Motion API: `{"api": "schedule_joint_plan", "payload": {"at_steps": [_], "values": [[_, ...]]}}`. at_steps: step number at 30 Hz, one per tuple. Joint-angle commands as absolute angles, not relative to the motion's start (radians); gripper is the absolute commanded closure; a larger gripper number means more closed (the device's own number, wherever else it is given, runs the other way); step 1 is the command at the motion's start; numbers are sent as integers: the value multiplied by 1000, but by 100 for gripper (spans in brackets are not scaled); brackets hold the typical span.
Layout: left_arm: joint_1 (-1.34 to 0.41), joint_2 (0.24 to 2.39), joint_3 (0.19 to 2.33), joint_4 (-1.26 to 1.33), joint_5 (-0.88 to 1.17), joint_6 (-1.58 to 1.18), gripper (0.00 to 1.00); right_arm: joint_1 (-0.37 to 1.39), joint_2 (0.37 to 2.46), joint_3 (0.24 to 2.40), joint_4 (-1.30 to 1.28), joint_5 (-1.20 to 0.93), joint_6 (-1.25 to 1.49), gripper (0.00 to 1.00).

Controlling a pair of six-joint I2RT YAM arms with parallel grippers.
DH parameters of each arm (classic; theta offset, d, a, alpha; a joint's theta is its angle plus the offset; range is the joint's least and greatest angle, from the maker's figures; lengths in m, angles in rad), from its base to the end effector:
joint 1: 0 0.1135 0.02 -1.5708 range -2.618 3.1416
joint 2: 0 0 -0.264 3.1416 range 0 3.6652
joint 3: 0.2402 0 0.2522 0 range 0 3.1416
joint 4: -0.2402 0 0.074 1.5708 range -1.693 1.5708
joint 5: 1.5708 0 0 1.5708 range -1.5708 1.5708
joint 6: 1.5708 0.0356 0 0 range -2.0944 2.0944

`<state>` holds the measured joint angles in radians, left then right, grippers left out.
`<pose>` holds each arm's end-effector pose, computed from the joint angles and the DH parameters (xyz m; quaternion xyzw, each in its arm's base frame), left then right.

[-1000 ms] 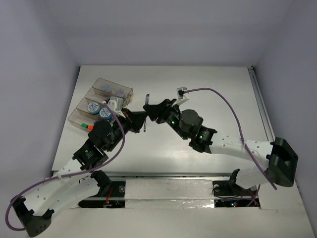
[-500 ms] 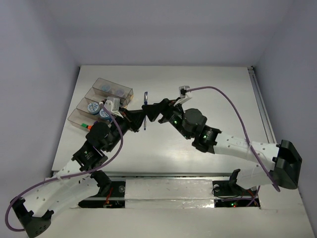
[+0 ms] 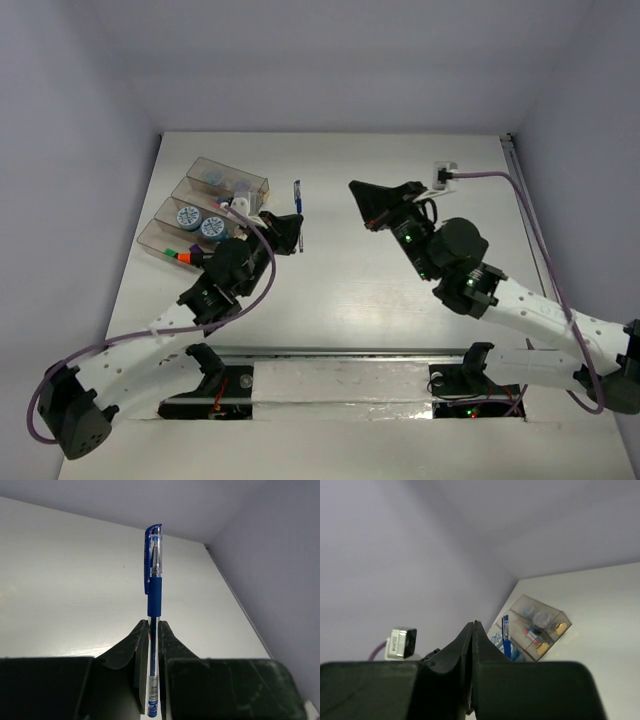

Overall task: Sort the stationery into containers
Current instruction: Place the pen in the storage box.

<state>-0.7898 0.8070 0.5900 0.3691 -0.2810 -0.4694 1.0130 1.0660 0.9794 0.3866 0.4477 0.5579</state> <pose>0.1453 -0.1326 0.3264 -0.0020 0.6536 -0.3687 0.6610 0.1417 0.1979 0.4145 0.0435 0.6041 0.4618 0.6480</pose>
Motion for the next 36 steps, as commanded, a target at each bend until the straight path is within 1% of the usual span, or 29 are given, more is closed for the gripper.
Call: {"api": "schedule_joint_plan", "payload": {"at_steps": [1, 5, 7, 11, 12, 15, 19, 21, 26, 36], "values": [[-778, 899, 610, 558, -423, -425, 100, 994, 980, 947, 287, 538, 512, 100], [-732, 1006, 632, 672, -521, -407, 100, 985, 916, 887, 161, 566, 528, 100], [-701, 1067, 643, 687, -572, -405, 100, 985, 876, 829, 108, 577, 544, 100], [-562, 1156, 660, 672, -558, -501, 100, 976, 779, 749, 23, 609, 558, 100], [-489, 1189, 664, 648, -545, -524, 100, 976, 749, 736, 3, 612, 561, 100], [-375, 1239, 684, 611, -512, -595, 100, 976, 701, 683, 3, 604, 569, 100], [-272, 1290, 742, 559, -492, -661, 100, 976, 710, 655, 3, 572, 571, 100], [-227, 1328, 771, 490, -494, -710, 100, 976, 722, 646, 3, 542, 563, 100], [-114, 1408, 824, 463, -420, -807, 100, 976, 767, 635, 25, 480, 554, 100], [-58, 1572, 871, 430, -390, -886, 100, 976, 775, 627, 52, 457, 546, 100]]}}
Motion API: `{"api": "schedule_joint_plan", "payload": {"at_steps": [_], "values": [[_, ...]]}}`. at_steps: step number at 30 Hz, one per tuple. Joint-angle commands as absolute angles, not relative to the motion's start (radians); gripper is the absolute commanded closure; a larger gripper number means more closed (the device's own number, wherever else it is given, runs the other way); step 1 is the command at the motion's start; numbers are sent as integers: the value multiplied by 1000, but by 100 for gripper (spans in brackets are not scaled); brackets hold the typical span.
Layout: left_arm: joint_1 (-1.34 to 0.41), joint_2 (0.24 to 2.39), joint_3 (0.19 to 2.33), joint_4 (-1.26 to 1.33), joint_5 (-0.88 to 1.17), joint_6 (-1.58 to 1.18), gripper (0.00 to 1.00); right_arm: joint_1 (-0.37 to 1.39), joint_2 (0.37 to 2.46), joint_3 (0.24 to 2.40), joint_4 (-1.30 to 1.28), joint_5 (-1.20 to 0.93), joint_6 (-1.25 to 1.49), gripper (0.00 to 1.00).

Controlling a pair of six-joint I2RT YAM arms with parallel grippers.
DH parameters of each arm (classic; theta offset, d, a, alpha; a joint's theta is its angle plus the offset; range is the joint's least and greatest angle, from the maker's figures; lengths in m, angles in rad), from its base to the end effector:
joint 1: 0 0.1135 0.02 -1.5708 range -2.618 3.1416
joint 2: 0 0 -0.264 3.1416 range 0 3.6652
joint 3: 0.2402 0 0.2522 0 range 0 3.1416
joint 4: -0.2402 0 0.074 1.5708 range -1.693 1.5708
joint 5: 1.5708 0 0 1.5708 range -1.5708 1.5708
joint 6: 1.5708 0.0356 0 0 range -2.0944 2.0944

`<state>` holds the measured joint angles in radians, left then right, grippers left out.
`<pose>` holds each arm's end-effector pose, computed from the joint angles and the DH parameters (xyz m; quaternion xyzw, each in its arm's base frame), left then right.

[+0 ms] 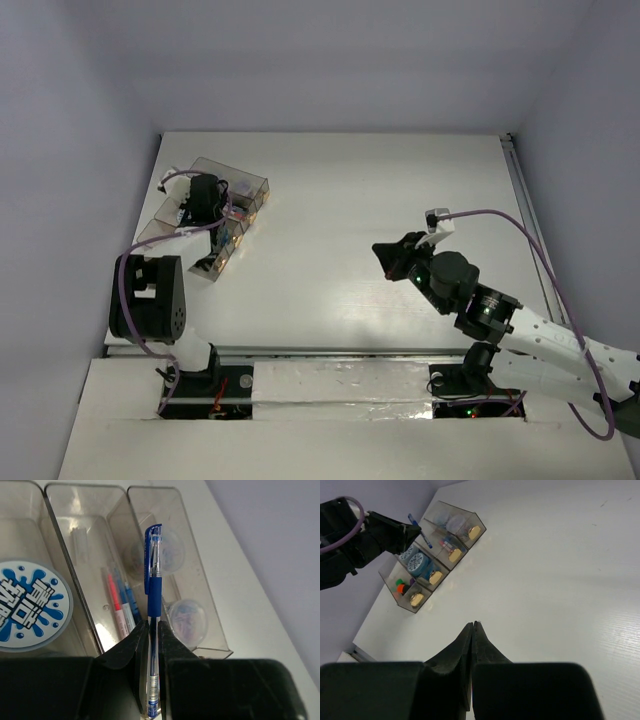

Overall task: Sort the stationery into containers
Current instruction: Place the pen in the storage box, then reset both arms

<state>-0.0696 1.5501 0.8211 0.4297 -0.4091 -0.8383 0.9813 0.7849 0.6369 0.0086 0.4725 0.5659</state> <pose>0.3393 -0.0095 0.2276 -0.4072 0.6852 -0.1081 0.5942 0.1186 0.1481 0.3086 -0.0010 0.7496 0.3194 0.5798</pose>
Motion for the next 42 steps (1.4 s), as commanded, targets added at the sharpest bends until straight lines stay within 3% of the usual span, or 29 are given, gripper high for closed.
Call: {"api": "schedule_joint_plan", "payload": {"at_steps": [1, 13, 16, 23, 29, 37, 38, 41, 42], "values": [[-58, 1581, 873, 426, -381, -899, 100, 976, 775, 627, 51, 456, 546, 100], [-49, 1667, 933, 319, -388, -997, 100, 976, 769, 624, 45, 462, 551, 100], [-49, 1658, 922, 333, -390, -1002, 88, 976, 753, 629, 40, 479, 538, 100], [-49, 1678, 923, 330, -367, -1031, 81, 976, 710, 646, 15, 518, 515, 100], [-49, 1668, 908, 345, -364, -1023, 66, 976, 661, 653, 3, 534, 503, 100], [-150, 1343, 790, 481, -422, -850, 44, 976, 701, 701, 52, 528, 442, 100], [-173, 1298, 776, 495, -426, -824, 42, 976, 701, 709, 60, 535, 431, 98], [-250, 1123, 738, 520, -414, -750, 30, 976, 674, 727, 63, 592, 391, 71], [-270, 1044, 727, 531, -402, -735, 23, 976, 661, 735, 60, 626, 382, 51]]}}
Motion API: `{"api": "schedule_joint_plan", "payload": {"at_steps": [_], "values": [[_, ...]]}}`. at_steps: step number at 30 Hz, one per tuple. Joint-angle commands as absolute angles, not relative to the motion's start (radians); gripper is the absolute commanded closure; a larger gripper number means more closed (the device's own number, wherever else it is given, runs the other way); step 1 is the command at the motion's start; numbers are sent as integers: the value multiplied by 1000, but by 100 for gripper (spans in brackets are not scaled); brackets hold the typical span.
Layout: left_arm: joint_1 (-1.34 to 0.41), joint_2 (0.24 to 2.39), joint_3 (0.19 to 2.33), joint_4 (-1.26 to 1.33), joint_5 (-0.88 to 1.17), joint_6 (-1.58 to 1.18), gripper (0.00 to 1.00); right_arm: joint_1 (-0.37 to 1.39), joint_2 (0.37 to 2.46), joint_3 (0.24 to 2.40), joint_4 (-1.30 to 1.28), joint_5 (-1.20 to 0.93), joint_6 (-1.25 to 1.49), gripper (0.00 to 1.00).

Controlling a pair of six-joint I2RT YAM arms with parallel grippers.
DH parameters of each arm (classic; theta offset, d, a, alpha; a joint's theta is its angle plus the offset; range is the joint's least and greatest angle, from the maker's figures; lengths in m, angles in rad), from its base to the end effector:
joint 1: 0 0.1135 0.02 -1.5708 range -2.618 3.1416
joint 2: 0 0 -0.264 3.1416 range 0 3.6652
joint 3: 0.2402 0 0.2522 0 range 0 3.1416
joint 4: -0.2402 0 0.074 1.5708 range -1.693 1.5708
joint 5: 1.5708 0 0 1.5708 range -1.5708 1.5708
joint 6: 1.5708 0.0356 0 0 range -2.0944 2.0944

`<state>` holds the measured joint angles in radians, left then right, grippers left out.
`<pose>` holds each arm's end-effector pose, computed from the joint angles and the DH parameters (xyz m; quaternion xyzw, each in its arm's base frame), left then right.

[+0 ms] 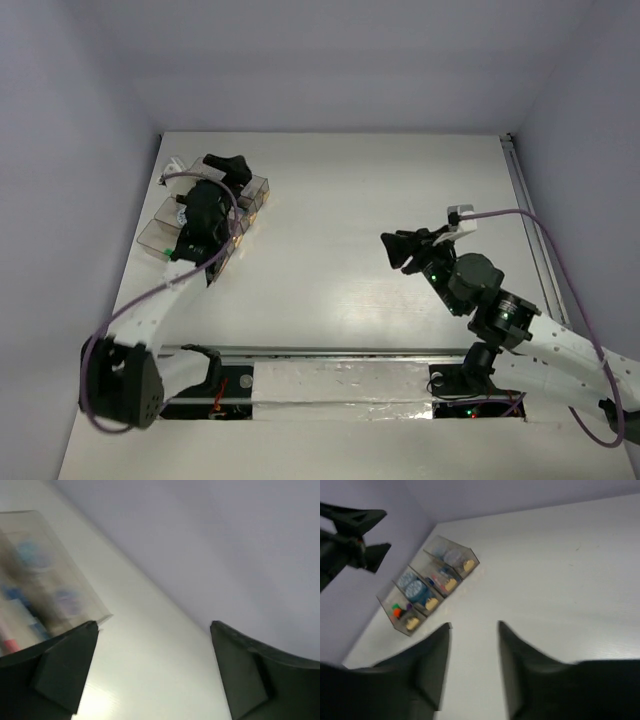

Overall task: Sort the stationery into containers
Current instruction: Reset both arms

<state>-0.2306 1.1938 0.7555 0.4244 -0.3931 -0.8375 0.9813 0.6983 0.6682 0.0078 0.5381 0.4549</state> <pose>0.2727 -0.0500 0.3078 -0.3395 0.6254 -0.2309 0.6635 0.1091 0.1303 0.3335 0.0001 0.7138 0.3004 0.6326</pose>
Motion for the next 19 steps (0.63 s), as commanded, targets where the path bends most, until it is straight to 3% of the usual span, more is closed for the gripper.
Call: {"api": "schedule_joint_plan", "payload": {"at_steps": [1, 3, 6, 12, 19], "values": [[-291, 1004, 718, 532, -352, -701, 1, 976, 632, 736, 58, 646, 362, 41], [-291, 910, 707, 488, -287, -684, 1, 976, 601, 750, 31, 705, 350, 19], [-301, 798, 718, 408, -149, -673, 1, 976, 537, 755, 14, 799, 318, 3], [-301, 596, 781, 209, -32, -566, 1, 976, 437, 741, -35, 900, 268, 2], [-301, 548, 781, 134, -32, -506, 1, 976, 480, 744, -60, 899, 316, 1]]}}
